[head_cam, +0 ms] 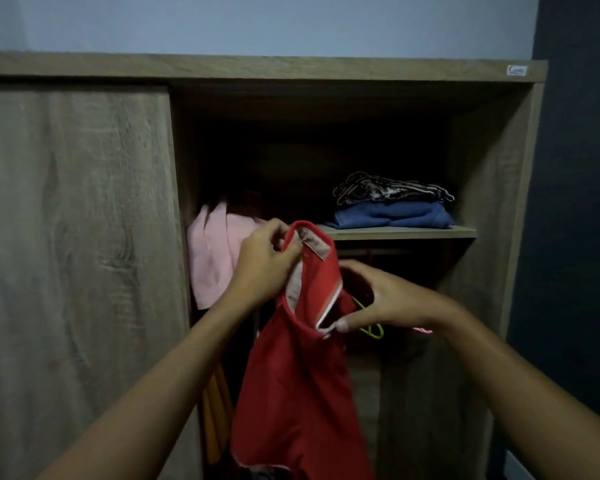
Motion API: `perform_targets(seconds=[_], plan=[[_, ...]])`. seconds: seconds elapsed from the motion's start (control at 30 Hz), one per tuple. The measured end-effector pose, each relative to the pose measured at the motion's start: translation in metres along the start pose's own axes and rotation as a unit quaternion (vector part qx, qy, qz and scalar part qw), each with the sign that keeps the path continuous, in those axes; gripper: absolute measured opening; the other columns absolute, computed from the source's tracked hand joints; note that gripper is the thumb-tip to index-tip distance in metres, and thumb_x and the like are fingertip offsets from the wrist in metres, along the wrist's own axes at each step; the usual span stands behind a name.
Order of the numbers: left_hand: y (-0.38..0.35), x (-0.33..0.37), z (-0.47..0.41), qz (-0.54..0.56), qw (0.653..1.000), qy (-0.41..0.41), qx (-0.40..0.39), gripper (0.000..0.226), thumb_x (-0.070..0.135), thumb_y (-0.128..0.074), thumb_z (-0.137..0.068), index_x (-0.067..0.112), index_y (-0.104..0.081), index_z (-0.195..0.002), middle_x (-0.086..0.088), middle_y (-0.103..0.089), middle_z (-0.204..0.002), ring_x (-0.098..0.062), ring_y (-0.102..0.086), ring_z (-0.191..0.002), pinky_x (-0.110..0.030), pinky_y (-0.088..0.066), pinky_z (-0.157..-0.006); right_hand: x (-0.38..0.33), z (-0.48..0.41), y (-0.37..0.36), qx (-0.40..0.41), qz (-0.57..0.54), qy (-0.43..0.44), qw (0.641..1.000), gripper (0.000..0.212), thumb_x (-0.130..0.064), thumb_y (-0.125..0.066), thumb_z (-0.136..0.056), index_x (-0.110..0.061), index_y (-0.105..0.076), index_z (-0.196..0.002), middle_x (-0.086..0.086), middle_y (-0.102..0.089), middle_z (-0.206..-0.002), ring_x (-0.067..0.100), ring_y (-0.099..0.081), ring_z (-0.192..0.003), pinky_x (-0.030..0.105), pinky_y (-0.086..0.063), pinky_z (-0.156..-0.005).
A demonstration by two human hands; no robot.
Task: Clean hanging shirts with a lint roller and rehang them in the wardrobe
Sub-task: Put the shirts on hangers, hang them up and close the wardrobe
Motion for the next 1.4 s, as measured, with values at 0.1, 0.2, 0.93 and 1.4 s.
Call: perform_targets(seconds=[0.1,0.2,0.93,1.4], plan=[[-0.009,0.019,0.021,-0.049,0.991,-0.125,-0.022,0.004,0.014,-0.063,-0.088,0.011,-0.064,-0.084,0.0,-0.066,-0.074,-0.016,-0.061,-0.069,-0.038,-0.049,-0.065,-0.002,0.009,-0.003,0.045,-0.09,-0.02,0.995,0.09,-0.052,-0.085,-0.067,-0.047,-0.037,-0.143,-0.017,-0.058,-0.134,0.002,-0.059,-0.121,0.033,-0.049,-0.103],[-0.016,0.024,0.031,-0.107,0.973,-0.201,-0.039,0.006,0.011,-0.063,-0.082,0.01,-0.063,-0.088,0.001,-0.064,-0.081,-0.012,-0.056,-0.073,-0.036,-0.048,-0.066,0.008,0.008,-0.02,0.143,-0.095,-0.044,0.984,0.087,-0.053,-0.085,-0.065,-0.04,-0.044,-0.14,-0.01,-0.066,-0.118,0.005,-0.07,-0.099,0.034,-0.058,-0.091],[-0.039,-0.094,0.079,-0.07,0.987,0.139,-0.033,0.015,0.014,-0.055,-0.092,0.018,-0.059,-0.078,0.001,-0.066,-0.073,-0.008,-0.06,-0.071,-0.029,-0.042,-0.068,0.117,-0.028,-0.03,0.228,-0.04,-0.074,0.97,0.023,-0.035,-0.064,-0.094,-0.017,-0.077,-0.088,0.002,-0.075,-0.078,0.011,-0.068,-0.061,0.03,-0.051,-0.056],[-0.081,-0.11,0.052,-0.146,0.973,0.177,-0.022,0.015,0.022,-0.061,-0.082,0.013,-0.06,-0.069,0.002,-0.062,-0.062,-0.004,-0.056,-0.062,-0.01,-0.036,-0.054,0.233,-0.129,-0.014,0.183,0.209,-0.279,0.919,0.038,-0.036,-0.07,-0.087,-0.003,-0.066,-0.104,0.02,-0.067,-0.113,0.039,-0.064,-0.106,0.038,-0.052,-0.082]])
Point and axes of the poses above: each hand's wrist, its own z-axis away from the middle knuckle, its own y-axis out of the back of the hand, x = y × z, the point moved 3 cm from there along -z, towards the middle knuckle
